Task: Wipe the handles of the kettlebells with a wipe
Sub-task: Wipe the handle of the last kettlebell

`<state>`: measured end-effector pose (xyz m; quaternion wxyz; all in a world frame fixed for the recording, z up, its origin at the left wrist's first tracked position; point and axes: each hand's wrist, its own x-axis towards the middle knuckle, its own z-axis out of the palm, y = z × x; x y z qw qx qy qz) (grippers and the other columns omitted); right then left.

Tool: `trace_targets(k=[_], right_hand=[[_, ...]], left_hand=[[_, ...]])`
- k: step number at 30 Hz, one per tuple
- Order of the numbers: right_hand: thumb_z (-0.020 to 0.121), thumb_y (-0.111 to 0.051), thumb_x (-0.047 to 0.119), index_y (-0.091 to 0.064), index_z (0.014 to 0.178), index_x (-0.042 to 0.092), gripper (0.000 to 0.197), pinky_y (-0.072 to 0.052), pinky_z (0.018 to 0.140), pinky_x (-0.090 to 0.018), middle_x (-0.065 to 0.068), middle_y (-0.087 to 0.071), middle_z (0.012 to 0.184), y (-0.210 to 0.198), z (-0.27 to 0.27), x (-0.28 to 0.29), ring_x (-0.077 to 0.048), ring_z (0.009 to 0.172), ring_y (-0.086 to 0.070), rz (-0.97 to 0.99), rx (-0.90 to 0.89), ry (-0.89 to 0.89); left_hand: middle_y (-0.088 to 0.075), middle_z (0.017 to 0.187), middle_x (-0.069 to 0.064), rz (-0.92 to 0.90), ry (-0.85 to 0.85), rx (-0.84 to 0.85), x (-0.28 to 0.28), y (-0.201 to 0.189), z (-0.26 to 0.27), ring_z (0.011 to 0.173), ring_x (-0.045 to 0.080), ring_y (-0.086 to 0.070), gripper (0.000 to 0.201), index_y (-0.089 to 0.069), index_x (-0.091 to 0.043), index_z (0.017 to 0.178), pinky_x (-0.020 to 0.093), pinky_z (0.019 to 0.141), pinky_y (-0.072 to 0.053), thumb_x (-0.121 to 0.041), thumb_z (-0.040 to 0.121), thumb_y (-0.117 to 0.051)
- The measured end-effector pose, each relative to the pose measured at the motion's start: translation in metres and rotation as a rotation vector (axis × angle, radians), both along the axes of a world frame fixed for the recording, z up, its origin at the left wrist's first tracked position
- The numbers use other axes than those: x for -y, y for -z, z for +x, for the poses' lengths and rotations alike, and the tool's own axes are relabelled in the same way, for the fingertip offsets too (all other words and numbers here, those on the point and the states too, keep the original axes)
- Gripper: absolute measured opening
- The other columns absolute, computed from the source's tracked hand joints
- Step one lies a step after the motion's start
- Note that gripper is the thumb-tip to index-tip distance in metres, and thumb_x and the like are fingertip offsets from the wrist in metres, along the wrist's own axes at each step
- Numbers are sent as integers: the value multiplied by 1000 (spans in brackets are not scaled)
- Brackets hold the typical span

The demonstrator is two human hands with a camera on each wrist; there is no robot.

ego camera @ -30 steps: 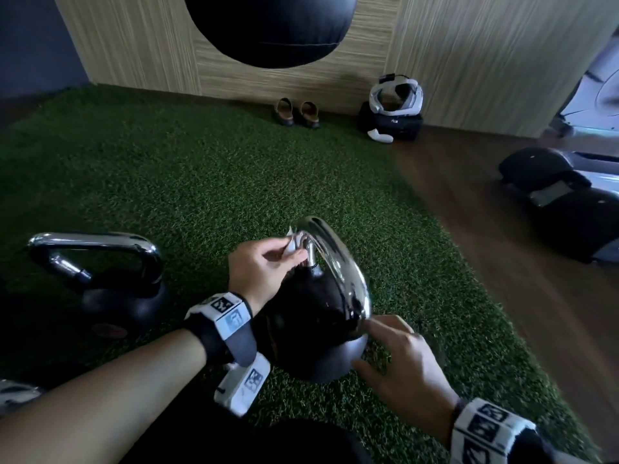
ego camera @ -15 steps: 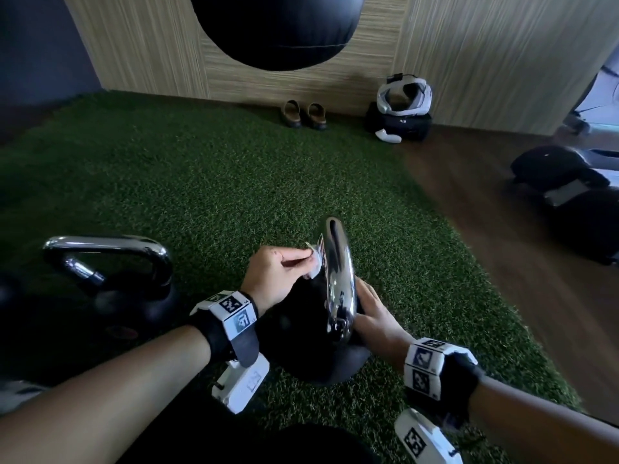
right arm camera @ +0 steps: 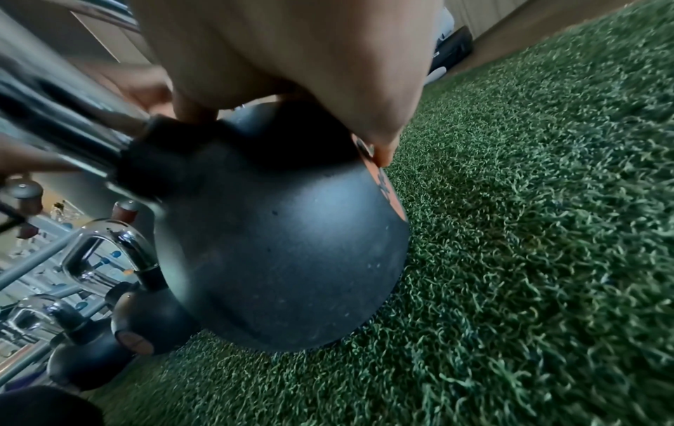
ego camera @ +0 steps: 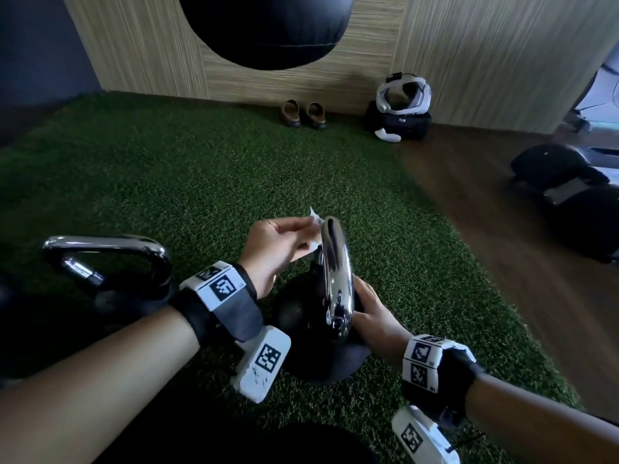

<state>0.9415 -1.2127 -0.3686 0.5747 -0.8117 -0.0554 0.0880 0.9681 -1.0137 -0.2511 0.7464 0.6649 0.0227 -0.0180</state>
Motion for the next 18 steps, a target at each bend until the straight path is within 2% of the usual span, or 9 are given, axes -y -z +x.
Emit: trace_targets(k=[3, 5, 7, 10, 12, 15, 18], right_hand=[[66, -77, 64, -49, 136, 58, 76, -40, 116, -52, 11, -46, 148, 1, -1, 0, -16, 139, -47, 13, -2, -5], [66, -77, 62, -51, 138, 52, 77, -41, 115, -52, 11, -49, 145, 2, 0, 0, -17, 138, -48, 10, 7, -8], [67, -76, 61, -51, 139, 49, 78, -41, 115, -52, 11, -49, 145, 2, 0, 0, -17, 138, -48, 9, 10, -19], [66, -77, 59, -51, 140, 47, 79, -39, 117, -51, 10, -49, 146, 2, 0, 1, -16, 138, -47, 21, 19, -24], [66, -74, 60, -52, 140, 47, 78, -37, 118, -50, 11, -48, 146, 1, 0, 0, -14, 139, -45, 3, 32, -27], [65, -74, 62, -51, 136, 52, 74, -37, 119, -49, 11, -46, 147, 0, 0, -1, -13, 140, -44, 7, 40, -18], [65, -77, 70, -51, 140, 47, 82, -39, 117, -52, 10, -47, 147, 2, 2, 0, -15, 139, -46, 4, 30, -35]], left_hand=[[-81, 93, 6, -20, -34, 103, 2, -15, -8, 79, 10, -75, 20, -79, -13, 106, 25, 79, -63, -4, 88, -76], [-81, 91, 6, 20, -38, 124, 3, -22, -11, 77, 10, -74, 20, -79, -13, 105, 24, 78, -63, -4, 88, -78], [-81, 90, 8, 26, -34, 91, 2, -24, -15, 76, 11, -74, 19, -80, -12, 104, 25, 77, -63, -6, 86, -80], [-80, 85, 6, 42, 12, 36, -3, -23, -31, 72, 8, -73, 19, -79, -8, 103, 20, 71, -60, -8, 84, -81], [-80, 88, 7, -26, 60, -49, -5, -22, -38, 74, 10, -73, 22, -77, -6, 107, 22, 72, -62, -8, 85, -79], [-78, 94, 12, -83, 152, -170, -9, -29, -38, 78, 12, -75, 18, -76, -2, 104, 20, 71, -61, -8, 88, -73], [-76, 81, 9, -68, 279, -204, -16, -31, -48, 76, 15, -72, 31, -74, 4, 104, 20, 71, -61, -11, 77, -78]])
